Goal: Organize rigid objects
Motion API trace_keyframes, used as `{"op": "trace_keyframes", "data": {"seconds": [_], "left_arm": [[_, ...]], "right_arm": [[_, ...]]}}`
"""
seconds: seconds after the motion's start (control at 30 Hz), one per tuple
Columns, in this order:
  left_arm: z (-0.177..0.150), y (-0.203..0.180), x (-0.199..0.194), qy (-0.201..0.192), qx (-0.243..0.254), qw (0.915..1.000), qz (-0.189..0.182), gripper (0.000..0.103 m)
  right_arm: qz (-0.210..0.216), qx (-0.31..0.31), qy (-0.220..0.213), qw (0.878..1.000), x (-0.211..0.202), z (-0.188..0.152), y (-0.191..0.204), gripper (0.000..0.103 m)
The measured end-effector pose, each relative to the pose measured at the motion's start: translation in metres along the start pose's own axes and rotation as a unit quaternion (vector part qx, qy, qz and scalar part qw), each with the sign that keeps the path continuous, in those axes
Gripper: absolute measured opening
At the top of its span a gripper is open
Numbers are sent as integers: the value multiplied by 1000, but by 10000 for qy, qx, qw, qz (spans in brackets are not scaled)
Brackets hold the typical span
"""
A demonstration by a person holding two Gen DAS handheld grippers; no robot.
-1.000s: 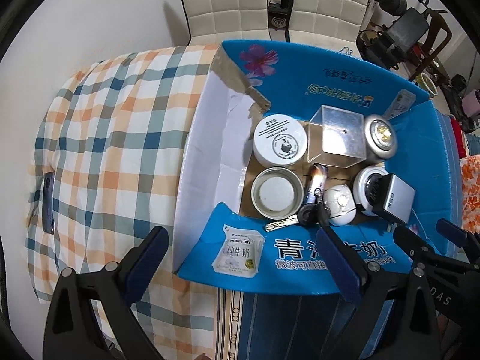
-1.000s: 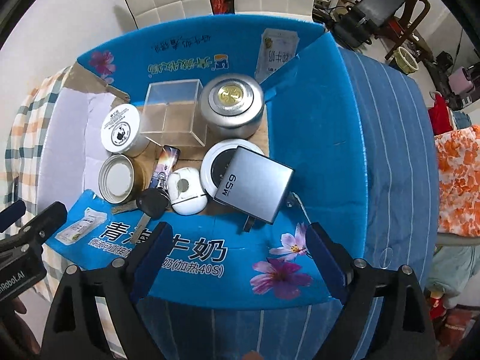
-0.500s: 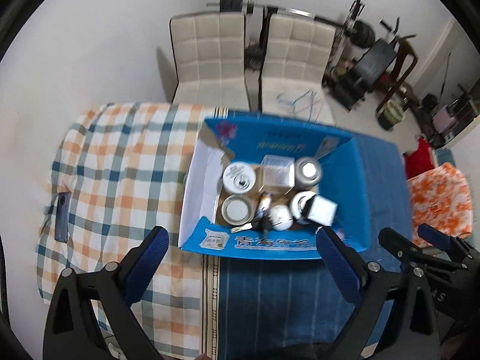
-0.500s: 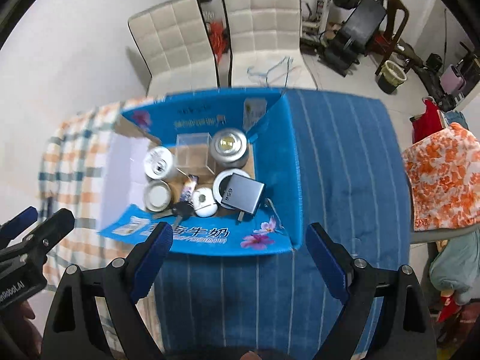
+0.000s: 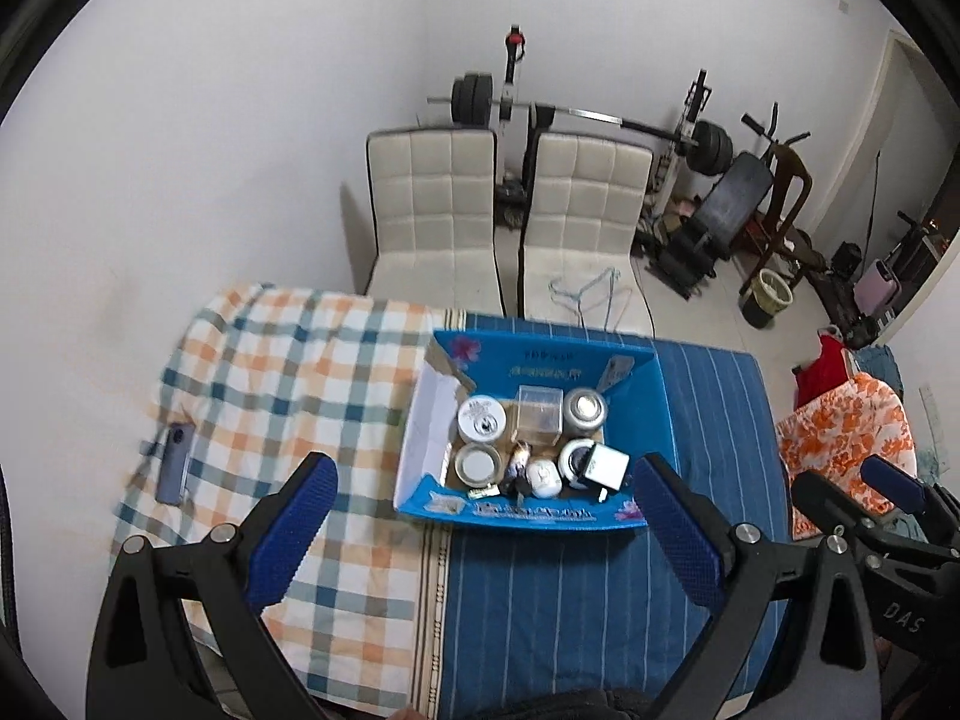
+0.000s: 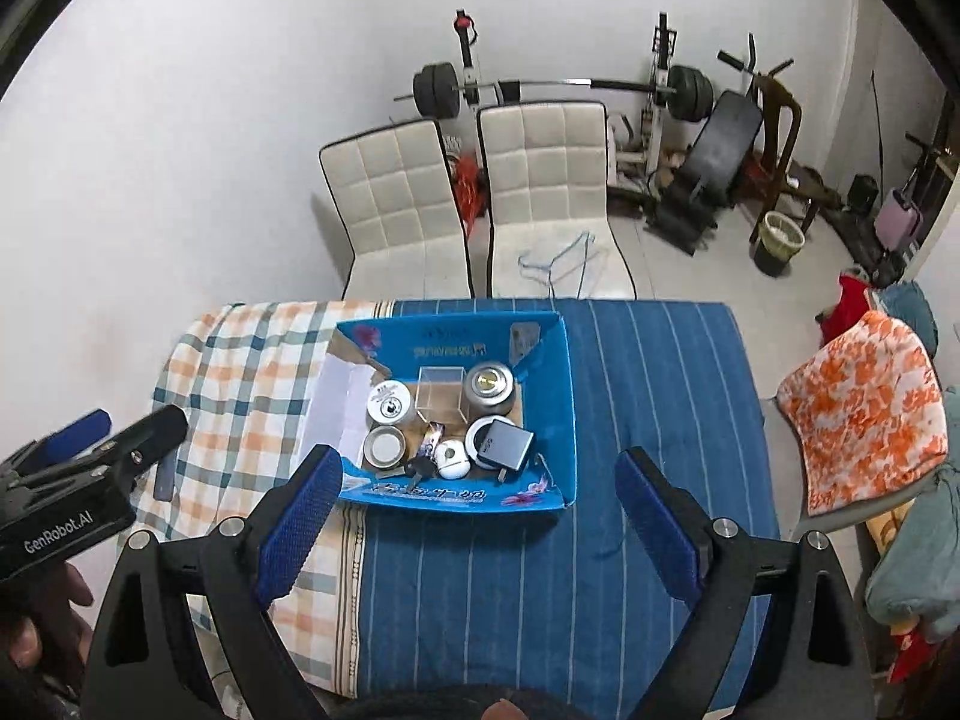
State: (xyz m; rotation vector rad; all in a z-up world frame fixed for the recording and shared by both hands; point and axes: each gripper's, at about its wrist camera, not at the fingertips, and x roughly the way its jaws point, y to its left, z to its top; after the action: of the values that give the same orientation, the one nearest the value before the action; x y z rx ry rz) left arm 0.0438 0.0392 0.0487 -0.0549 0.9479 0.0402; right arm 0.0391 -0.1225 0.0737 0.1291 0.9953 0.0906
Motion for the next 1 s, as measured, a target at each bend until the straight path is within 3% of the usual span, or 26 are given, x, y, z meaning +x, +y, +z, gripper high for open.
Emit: {"op": "trace_keyframes", "data": {"seconds": [0.13, 1.0], "left_arm": [[-2, 0, -7, -126, 8, 9999, 76, 101], [-16, -2, 28, 354, 59, 9993, 130, 101]], "right_arm": [[-46, 36, -45, 10000, -9, -2, -4, 94], [-488, -41, -42, 9988, 17, -3, -7, 94]]}}
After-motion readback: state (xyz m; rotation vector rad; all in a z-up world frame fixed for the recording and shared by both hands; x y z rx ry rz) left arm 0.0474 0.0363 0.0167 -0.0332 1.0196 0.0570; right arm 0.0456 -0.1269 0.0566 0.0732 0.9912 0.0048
